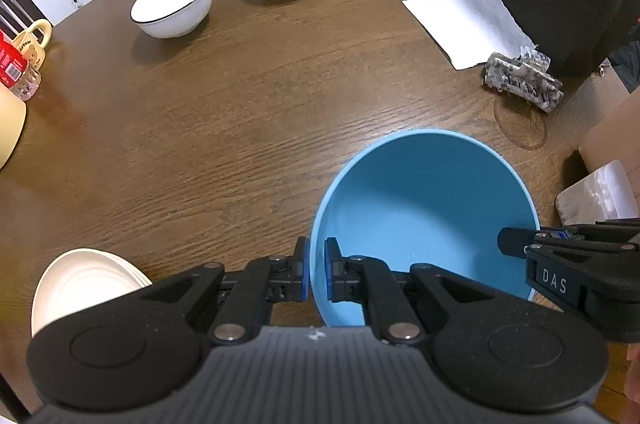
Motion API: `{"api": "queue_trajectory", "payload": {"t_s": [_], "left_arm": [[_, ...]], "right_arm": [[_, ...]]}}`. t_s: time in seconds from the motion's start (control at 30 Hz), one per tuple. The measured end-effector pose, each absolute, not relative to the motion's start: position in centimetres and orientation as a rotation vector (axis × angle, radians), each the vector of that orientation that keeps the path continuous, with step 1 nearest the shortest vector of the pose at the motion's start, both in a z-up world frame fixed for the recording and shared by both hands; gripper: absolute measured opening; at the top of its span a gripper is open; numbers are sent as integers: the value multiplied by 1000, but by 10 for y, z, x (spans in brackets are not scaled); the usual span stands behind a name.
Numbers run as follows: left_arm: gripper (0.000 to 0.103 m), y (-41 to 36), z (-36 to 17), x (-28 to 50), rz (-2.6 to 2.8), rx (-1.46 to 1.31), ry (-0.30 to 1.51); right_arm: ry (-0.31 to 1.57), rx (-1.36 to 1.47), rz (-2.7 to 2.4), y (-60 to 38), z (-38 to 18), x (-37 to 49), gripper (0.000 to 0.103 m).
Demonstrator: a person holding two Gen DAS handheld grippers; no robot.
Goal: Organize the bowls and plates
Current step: 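Carry the held blue bowl with both grippers toward the stacked cream plates, then lower the blue bowl onto the table beside the cream plates with both grippers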
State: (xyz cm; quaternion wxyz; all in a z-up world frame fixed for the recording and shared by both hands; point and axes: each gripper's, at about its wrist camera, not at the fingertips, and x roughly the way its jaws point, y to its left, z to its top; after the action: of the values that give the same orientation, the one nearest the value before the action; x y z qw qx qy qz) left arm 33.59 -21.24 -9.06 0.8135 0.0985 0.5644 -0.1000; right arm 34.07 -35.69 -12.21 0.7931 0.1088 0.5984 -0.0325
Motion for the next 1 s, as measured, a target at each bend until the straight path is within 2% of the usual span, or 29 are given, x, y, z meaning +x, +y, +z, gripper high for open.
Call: {"api": "queue_trajectory", "payload": {"t_s": [1.0], "left_arm": [[8,-212,-99,340,-210,212,1229]], "right_arm": [[1312,239,-83,-356,-134,345,5]]}}
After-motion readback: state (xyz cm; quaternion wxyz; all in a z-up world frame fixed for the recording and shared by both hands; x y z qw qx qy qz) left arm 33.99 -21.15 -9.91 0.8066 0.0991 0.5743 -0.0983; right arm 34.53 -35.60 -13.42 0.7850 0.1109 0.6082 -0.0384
